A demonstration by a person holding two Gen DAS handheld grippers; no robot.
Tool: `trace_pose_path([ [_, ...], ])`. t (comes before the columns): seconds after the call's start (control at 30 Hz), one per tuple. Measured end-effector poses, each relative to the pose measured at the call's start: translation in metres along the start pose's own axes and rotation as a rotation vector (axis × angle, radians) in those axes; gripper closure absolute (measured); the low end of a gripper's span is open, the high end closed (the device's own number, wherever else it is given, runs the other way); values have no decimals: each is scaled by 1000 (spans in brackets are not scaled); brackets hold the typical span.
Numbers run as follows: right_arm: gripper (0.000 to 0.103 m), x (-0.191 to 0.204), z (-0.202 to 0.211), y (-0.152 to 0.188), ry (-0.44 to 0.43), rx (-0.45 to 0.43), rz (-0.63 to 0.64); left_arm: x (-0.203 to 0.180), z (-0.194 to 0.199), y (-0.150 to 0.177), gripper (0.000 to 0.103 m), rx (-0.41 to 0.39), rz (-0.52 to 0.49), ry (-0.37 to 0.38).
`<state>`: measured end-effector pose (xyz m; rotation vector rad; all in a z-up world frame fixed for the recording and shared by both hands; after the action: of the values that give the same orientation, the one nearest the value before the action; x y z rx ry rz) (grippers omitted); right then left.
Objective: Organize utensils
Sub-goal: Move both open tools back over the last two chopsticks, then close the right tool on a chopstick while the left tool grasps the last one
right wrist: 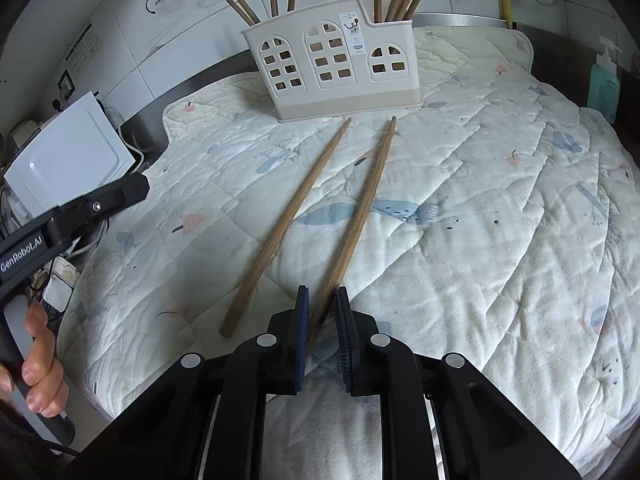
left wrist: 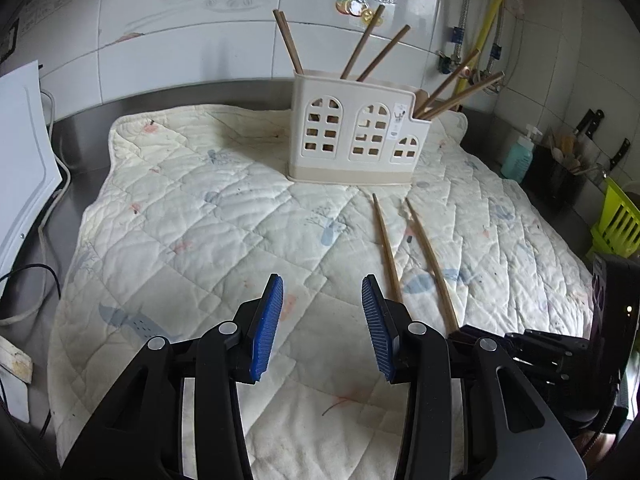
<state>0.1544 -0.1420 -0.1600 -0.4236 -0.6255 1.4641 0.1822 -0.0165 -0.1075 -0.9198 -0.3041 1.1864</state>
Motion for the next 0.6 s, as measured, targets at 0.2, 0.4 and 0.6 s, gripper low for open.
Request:
trace_pose_path([
  [0.2,96,-18,7,1,44,-22,11,-23,-22,23,61,79,-14,79],
  [0.4,96,-38,13,2,90,-54,21,-44,-40,39,63,132,-28,133],
  [0.6,96,-53,18,6,122,-76,35,-52,-57,52,72,170,-29,133],
])
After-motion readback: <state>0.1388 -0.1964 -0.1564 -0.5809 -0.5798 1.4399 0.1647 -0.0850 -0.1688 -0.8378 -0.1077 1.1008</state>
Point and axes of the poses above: each gripper's, at about its wrist camera, not at the fingertips, and z roughly against the way its jaws point, x to its left, y to its underside, the point moved 10 cm from there along -z, roughly the way its jaws point, and after that the axes turned 10 degrees about y, right-handed, at the moved point
